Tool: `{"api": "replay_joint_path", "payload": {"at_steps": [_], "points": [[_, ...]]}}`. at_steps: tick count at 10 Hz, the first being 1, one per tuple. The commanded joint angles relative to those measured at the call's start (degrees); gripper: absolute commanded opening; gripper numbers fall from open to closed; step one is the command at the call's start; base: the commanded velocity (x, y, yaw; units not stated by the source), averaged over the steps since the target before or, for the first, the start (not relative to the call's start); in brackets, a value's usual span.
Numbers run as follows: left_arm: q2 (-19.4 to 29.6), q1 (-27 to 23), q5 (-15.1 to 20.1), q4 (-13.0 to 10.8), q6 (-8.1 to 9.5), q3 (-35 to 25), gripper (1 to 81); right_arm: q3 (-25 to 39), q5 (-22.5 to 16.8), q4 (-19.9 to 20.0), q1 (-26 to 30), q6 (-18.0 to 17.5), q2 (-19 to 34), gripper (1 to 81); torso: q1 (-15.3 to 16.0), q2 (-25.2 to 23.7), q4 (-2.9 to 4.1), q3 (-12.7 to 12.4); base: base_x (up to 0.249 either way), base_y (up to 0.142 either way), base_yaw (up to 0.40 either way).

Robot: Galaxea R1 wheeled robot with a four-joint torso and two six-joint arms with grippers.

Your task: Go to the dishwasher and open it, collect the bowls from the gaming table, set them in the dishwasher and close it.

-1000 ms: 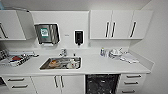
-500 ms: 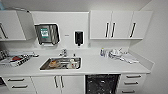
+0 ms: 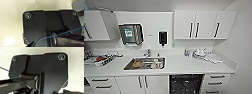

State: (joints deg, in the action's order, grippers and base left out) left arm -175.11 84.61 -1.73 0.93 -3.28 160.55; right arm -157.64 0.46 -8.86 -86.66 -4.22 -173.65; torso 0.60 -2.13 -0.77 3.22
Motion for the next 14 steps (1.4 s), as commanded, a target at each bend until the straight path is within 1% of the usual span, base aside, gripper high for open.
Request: {"api": "replay_joint_path", "payload": {"at_steps": [1, 4, 6, 8, 10, 13, 14], "points": [[0.02, -2.92, 2.61, 0.3, -0.59, 0.12, 81.1, 0.24, -3.01, -0.19, 2.41, 0.17, -0.14, 81.1, 0.0, 0.0, 0.0, 0.0, 0.0, 0.0, 0.0], [-0.16, -2.92, 2.7, 0.3, -0.76, 0.12, 81.1, 0.24, -3.01, -0.28, 2.49, 0.17, -0.23, 81.1, 0.0, 0.0, 0.0, 0.0, 0.0, 0.0, 0.0], [0.1, -2.92, 2.7, 0.39, -0.24, 0.12, 81.1, 0.15, -3.01, -0.28, 2.67, 0.17, -0.31, 81.1, 0.0, 0.0, 0.0, 0.0, 0.0, 0.0, 0.0], [0.19, -2.92, 2.79, 0.39, -0.24, 0.12, 81.1, -0.03, -3.01, -0.28, 2.76, 0.17, -0.31, 81.1, 0.0, 0.0, 0.0, 0.0, 0.0, 0.0, 0.061], [0.19, -2.92, 2.96, 0.39, -0.32, 0.12, 81.1, 0.06, -3.01, -0.28, 2.76, 0.43, -0.31, 81.1, 0.0, 0.0, 0.0, -0.02, 0.0, 0.0, 0.252], [0.72, -2.92, 2.87, 0.3, -0.5, 0.12, 81.1, 0.24, -3.01, -0.28, 2.76, 0.7, -0.49, 81.1, -0.04, 0.0, 0.0, -0.02, 0.0, 0.0, 0.345], [0.54, -2.92, 2.96, -0.05, -0.59, 0.12, 81.1, 0.24, -3.01, -0.28, 2.76, 0.7, -0.49, 81.1, -0.02, 0.0, 0.0, -0.02, 0.0, 0.0, 0.358]]}}
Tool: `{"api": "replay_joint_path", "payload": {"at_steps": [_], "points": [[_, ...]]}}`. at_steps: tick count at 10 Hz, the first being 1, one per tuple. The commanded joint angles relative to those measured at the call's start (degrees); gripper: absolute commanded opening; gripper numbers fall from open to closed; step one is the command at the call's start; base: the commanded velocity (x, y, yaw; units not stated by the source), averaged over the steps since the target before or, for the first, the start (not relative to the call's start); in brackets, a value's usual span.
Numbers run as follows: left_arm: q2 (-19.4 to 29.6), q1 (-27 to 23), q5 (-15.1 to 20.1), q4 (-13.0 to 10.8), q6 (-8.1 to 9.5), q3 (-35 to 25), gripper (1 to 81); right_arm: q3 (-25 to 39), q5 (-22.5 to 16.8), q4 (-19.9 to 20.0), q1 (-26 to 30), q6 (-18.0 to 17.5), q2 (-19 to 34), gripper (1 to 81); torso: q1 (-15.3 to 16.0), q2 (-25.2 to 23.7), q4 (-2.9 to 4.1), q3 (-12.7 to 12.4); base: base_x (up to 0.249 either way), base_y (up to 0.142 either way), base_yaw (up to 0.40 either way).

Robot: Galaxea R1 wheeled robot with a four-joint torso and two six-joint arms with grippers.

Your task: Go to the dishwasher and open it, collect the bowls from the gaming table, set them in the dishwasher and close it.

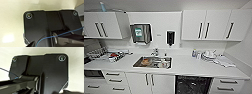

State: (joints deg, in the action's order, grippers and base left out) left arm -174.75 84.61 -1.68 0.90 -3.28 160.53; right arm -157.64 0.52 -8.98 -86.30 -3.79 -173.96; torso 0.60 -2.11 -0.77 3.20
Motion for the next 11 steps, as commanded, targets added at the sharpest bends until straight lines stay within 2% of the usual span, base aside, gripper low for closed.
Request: {"api": "replay_joint_path", "payload": {"at_steps": [1, 7, 9, 11], "points": [[0.01, -2.92, 2.82, -0.02, -0.68, 0.14, 81.1, 0.15, -3.07, -0.16, 2.31, 0.28, -0.18, 81.1, 0.0, 0.0, 0.0, 0.0, 0.0, 0.0, 0.358], [0.18, -2.92, 2.21, -0.46, -1.2, 0.14, 81.1, -0.2, -2.99, 0.11, 2.4, 0.1, -0.1, 81.1, -0.02, 0.0, 0.0, 0.0, 0.0, 0.0, 0.359], [0.89, -2.56, -1.73, -2.74, -1.47, -0.21, 81.1, -0.2, -3.07, 0.02, 2.57, 0.1, -0.1, 81.1, -0.02, 0.0, 0.0, 0.0, 0.0, 0.0, 0.358], [0.98, -2.65, -1.92, -2.92, -1.47, -0.21, 81.1, -0.2, -2.99, 0.11, 2.22, 0.1, -0.19, 81.1, -0.02, 0.0, 0.0, -0.02, 0.0, 0.0, 0.359]]}}
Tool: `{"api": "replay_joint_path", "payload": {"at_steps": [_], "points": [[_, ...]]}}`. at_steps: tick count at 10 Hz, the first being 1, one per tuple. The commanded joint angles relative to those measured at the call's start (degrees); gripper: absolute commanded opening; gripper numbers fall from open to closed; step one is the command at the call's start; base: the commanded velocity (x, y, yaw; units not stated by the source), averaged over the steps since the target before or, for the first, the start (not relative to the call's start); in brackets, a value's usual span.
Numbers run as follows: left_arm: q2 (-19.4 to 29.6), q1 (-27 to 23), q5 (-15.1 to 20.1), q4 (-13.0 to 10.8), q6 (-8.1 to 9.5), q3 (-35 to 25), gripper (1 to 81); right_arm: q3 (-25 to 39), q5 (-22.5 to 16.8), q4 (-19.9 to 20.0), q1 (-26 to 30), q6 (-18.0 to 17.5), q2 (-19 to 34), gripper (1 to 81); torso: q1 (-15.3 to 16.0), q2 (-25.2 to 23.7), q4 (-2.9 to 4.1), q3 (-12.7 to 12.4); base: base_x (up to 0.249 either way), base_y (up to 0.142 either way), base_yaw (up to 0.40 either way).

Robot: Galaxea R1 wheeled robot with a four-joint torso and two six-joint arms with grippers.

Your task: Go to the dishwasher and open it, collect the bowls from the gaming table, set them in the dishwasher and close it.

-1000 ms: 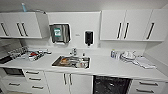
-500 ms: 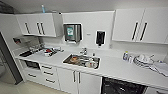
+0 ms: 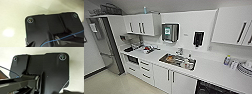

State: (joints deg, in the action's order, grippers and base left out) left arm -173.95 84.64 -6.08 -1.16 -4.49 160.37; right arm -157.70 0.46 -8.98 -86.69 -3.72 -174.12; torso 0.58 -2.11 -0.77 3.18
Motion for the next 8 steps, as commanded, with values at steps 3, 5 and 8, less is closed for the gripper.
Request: {"api": "replay_joint_path", "payload": {"at_steps": [3, 5, 8], "points": [[-0.08, -2.68, 2.92, -0.78, -0.26, -0.05, 81.1, -0.14, -2.93, 0.11, 2.43, 0.03, -0.03, 81.1, 0.0, 0.0, 0.0, 0.0, 0.0, 0.0, 0.359], [-0.53, -2.77, 3.01, -0.78, -0.17, 0.12, 81.1, -0.41, -2.84, 0.11, 2.43, 0.03, -0.03, 81.1, 0.0, 0.0, 0.0, 0.0, 0.0, 0.0, 0.359], [-0.53, -2.77, 3.09, -0.78, -0.17, 0.21, 81.1, -0.49, -3.01, -0.07, 2.7, 0.11, -0.03, 81.1, 0.0, 0.0, 0.0, 0.0, 0.0, 0.0, 0.358]]}}
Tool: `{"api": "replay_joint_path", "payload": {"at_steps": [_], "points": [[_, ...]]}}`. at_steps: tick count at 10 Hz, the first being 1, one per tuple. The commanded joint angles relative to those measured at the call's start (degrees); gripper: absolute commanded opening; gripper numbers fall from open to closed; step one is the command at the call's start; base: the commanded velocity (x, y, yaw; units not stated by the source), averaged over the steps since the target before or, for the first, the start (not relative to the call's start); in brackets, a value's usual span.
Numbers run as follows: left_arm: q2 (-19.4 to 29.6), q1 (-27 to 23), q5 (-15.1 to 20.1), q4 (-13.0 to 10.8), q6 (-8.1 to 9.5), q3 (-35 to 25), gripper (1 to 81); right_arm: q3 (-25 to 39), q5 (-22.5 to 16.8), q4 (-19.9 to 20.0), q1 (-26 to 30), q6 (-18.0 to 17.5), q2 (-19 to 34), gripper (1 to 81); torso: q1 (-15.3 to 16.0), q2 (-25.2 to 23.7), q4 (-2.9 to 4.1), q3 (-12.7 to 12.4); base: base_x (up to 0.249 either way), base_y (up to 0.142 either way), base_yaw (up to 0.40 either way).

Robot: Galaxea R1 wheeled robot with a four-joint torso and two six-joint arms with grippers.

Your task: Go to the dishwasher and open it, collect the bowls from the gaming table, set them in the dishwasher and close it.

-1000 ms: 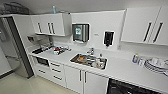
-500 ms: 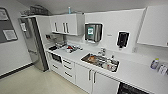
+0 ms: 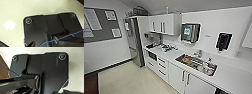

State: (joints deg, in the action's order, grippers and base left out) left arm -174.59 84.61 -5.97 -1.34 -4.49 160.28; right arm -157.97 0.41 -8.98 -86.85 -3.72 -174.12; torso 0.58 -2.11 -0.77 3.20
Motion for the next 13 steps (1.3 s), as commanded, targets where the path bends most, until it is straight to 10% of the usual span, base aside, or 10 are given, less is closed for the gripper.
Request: {"api": "replay_joint_path", "payload": {"at_steps": [1, 13], "points": [[-0.06, -2.74, 2.98, -0.59, -0.17, 0.3, 81.1, -0.4, -2.96, -0.07, 2.94, 0.11, -0.03, 81.1, 0.0, 0.0, 0.0, -0.02, 0.0, 0.0, 0.358], [-0.06, -2.92, 2.99, -0.5, -0.17, 0.3, 81.1, -0.14, -2.88, -0.24, 2.86, 0.03, -0.11, 81.1, 0.0, 0.0, 0.0, -0.02, 0.0, 0.0, 0.358]]}}
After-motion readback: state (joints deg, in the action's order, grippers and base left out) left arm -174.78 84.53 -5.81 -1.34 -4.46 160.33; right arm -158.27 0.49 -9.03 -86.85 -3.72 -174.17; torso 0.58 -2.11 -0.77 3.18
